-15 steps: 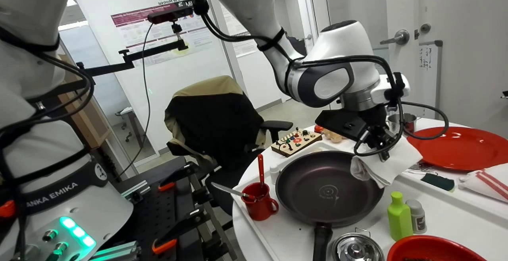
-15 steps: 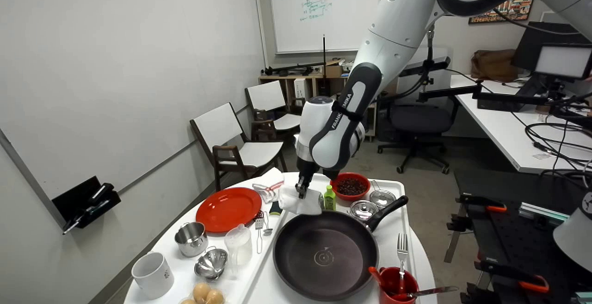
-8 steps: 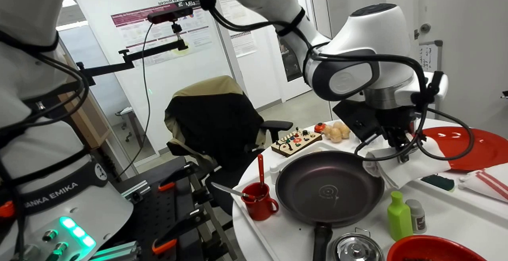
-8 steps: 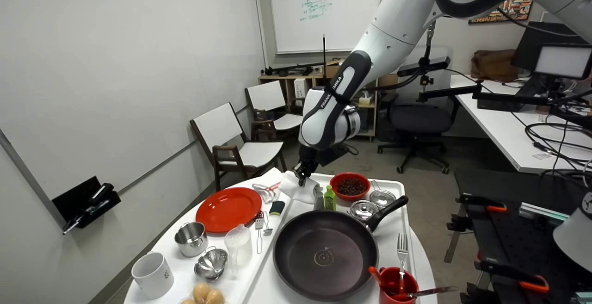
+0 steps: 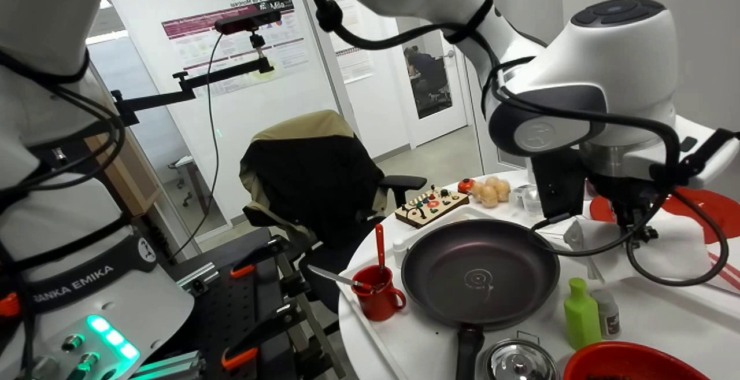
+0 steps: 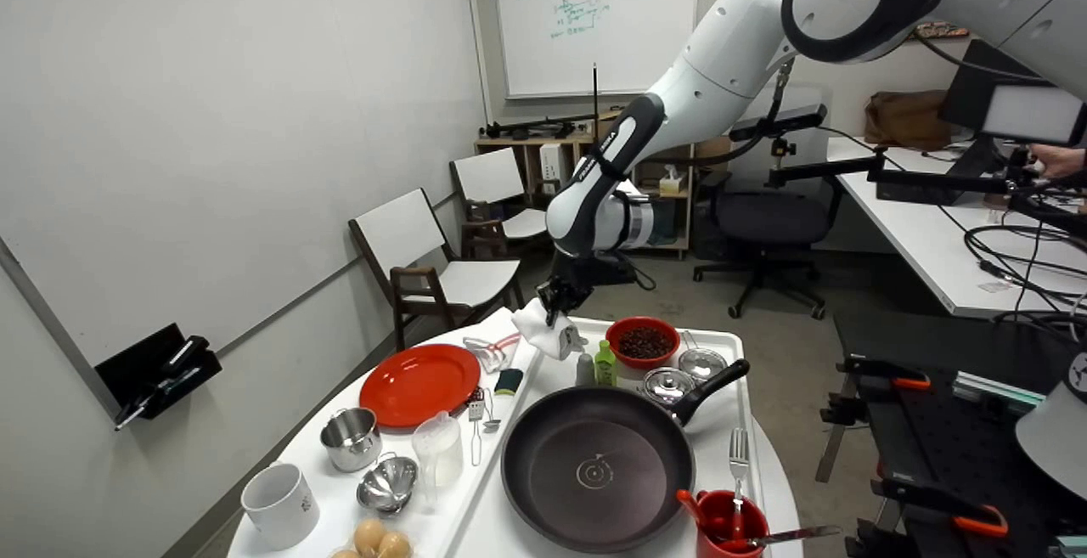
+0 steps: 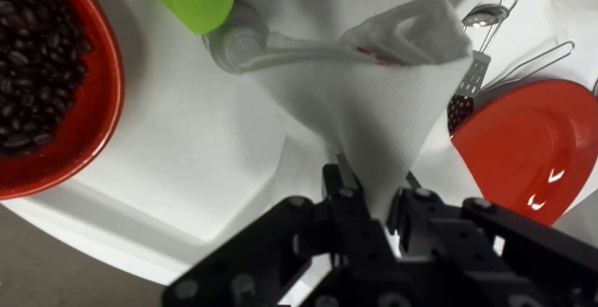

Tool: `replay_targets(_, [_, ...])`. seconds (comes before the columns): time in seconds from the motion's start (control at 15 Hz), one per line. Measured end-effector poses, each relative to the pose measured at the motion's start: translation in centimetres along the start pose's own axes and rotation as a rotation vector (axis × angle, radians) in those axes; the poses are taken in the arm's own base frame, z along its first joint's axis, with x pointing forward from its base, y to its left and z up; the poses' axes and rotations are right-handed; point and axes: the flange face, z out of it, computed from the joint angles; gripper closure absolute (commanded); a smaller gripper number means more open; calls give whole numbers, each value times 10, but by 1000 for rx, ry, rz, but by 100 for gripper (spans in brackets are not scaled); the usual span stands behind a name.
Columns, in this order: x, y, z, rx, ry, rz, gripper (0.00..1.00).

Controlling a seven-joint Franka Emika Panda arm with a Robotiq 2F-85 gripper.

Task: Wipe the pan with the towel

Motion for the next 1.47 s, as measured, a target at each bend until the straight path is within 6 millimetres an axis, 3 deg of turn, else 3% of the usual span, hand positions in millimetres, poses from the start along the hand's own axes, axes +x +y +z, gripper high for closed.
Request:
replay_targets(0.33, [8, 21, 33, 28, 2, 181, 96])
replay_targets(0.53, [18, 29, 42, 42, 18, 265, 96])
replay_targets(1.07, [67, 56, 16, 32, 66, 498, 96])
replay_targets(1.27, [74, 63, 13, -1, 38, 585, 96])
replay_targets(1.47, [70, 68, 25, -39, -4, 650, 96])
